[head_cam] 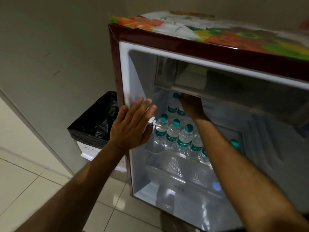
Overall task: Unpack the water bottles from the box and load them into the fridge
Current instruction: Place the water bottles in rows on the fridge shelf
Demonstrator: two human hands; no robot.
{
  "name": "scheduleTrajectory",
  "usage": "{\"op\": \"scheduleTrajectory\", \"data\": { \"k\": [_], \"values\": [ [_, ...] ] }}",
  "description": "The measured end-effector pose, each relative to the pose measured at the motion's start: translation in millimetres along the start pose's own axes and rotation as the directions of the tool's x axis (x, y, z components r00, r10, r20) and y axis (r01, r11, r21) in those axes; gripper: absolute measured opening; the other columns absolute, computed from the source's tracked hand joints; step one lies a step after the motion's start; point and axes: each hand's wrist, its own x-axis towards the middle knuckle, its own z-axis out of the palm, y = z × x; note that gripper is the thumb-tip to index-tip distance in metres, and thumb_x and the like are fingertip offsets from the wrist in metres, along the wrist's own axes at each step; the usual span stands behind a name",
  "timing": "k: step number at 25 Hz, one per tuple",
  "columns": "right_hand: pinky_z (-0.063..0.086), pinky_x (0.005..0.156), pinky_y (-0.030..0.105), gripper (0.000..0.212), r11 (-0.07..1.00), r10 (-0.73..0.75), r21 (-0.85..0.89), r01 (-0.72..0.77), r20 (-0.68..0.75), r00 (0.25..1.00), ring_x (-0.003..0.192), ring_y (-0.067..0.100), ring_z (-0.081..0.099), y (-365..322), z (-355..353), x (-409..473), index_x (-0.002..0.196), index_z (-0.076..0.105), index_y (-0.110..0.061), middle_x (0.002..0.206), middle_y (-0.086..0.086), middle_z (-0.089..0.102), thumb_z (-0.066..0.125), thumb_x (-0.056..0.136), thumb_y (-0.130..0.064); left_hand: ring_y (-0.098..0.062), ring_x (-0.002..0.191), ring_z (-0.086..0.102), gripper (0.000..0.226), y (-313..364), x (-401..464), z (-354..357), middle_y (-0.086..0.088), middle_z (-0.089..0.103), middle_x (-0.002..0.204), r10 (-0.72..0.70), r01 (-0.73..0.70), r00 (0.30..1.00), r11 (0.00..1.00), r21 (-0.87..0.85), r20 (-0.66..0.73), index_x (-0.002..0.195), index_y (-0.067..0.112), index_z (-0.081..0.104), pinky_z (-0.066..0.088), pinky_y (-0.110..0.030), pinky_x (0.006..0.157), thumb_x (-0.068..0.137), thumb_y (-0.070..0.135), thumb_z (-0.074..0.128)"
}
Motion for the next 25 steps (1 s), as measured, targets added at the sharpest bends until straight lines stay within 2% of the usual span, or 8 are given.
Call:
{"op": "scheduleTrajectory", "data": {
  "k": [3, 7, 9, 11, 13, 15, 18, 25],
  "values": [
    [0.043, 0.074, 0.023, 0.014, 0.999, 0.029, 0.041, -0.030, 0.022, 0.999, 0.077, 0.007, 0.057, -12, -3, -48, 0.105, 0.067, -0.014, 0.096, -0.008, 0.062, 0.060, 0.096, -0.022, -0.025, 0.146, 0.027, 0.066, 0, 6, -10, -0.009, 0.038, 0.150, 0.001, 0.000, 0.997, 1.000, -0.016, 0.079, 0.146, 0.012, 0.039, 0.031, -0.047, 0.107, 0.087, 0.033, 0.061],
    [0.053, 0.069, 0.022, 0.014, 0.979, -0.019, 0.203, 0.017, 0.009, 1.000, 0.078, 0.003, 0.062, -19, 14, -123, 0.107, 0.066, -0.019, 0.086, -0.012, 0.064, 0.058, 0.095, -0.018, -0.026, 0.151, 0.019, 0.063, 6, -17, -38, -0.013, 0.031, 0.155, -0.032, 0.070, 0.981, 0.979, -0.192, 0.191, 0.148, 0.011, 0.033, 0.019, -0.047, 0.120, 0.092, 0.027, 0.057],
    [0.052, 0.064, 0.032, 0.011, 0.975, -0.099, 0.200, 0.102, -0.023, 0.995, 0.071, 0.009, 0.060, -14, 30, -155, 0.092, 0.067, -0.012, 0.079, -0.001, 0.065, 0.056, 0.093, -0.009, -0.028, 0.150, 0.022, 0.060, 12, -55, -58, -0.014, 0.032, 0.156, -0.089, 0.167, 0.958, 0.944, -0.283, 0.271, 0.148, 0.011, 0.033, 0.023, -0.050, 0.121, 0.095, 0.025, 0.057],
    [0.052, 0.068, 0.020, 0.013, 0.966, -0.041, 0.256, 0.036, 0.014, 0.999, 0.076, 0.005, 0.064, -3, 51, -192, 0.099, 0.071, -0.012, 0.087, -0.002, 0.069, 0.060, 0.093, -0.008, -0.031, 0.146, 0.031, 0.056, 21, -106, -82, -0.015, 0.036, 0.155, -0.172, 0.304, 0.905, 0.901, -0.309, 0.389, 0.146, 0.009, 0.038, 0.033, -0.052, 0.116, 0.096, 0.021, 0.059],
    [0.047, 0.072, 0.007, 0.020, 0.949, 0.044, 0.305, -0.084, 0.135, 0.990, 0.081, -0.005, 0.064, 12, 77, -239, 0.112, 0.071, -0.014, 0.095, -0.007, 0.070, 0.064, 0.093, -0.011, -0.031, 0.141, 0.040, 0.054, 32, -166, -114, -0.013, 0.036, 0.156, -0.268, 0.460, 0.795, 0.851, -0.253, 0.544, 0.145, 0.008, 0.044, 0.043, -0.045, 0.110, 0.095, 0.017, 0.062],
    [0.047, 0.076, 0.007, 0.022, 0.944, 0.077, 0.290, -0.156, 0.265, 0.961, 0.084, -0.001, 0.064, 34, 107, -284, 0.114, 0.071, -0.014, 0.097, -0.006, 0.070, 0.063, 0.094, -0.012, -0.028, 0.133, 0.048, 0.054, 45, -225, -147, -0.010, 0.037, 0.156, -0.342, 0.590, 0.668, 0.784, -0.191, 0.661, 0.144, 0.009, 0.047, 0.046, -0.034, 0.101, 0.094, 0.015, 0.063],
    [0.051, 0.080, 0.013, 0.020, 0.957, 0.098, 0.207, -0.204, 0.430, 0.898, 0.088, 0.008, 0.066, 68, 152, -351, 0.112, 0.071, -0.014, 0.097, -0.004, 0.070, 0.064, 0.094, -0.013, -0.027, 0.130, 0.051, 0.049, 70, -314, -190, -0.011, 0.044, 0.151, -0.354, 0.706, 0.452, 0.703, -0.085, 0.819, 0.142, 0.010, 0.050, 0.048, -0.036, 0.101, 0.095, 0.015, 0.060],
    [0.053, 0.098, 0.034, 0.035, 0.984, 0.149, -0.069, -0.162, 0.817, 0.557, 0.112, 0.013, 0.060, 136, 230, -497, 0.129, 0.061, -0.023, 0.123, 0.000, 0.065, 0.063, 0.095, -0.017, -0.018, 0.127, 0.052, 0.037, 122, -457, -256, 0.002, 0.046, 0.146, -0.235, 0.760, -0.033, 0.626, 0.177, 0.971, 0.137, 0.026, 0.051, 0.053, -0.033, 0.094, 0.100, 0.028, 0.050]
  ]
}}
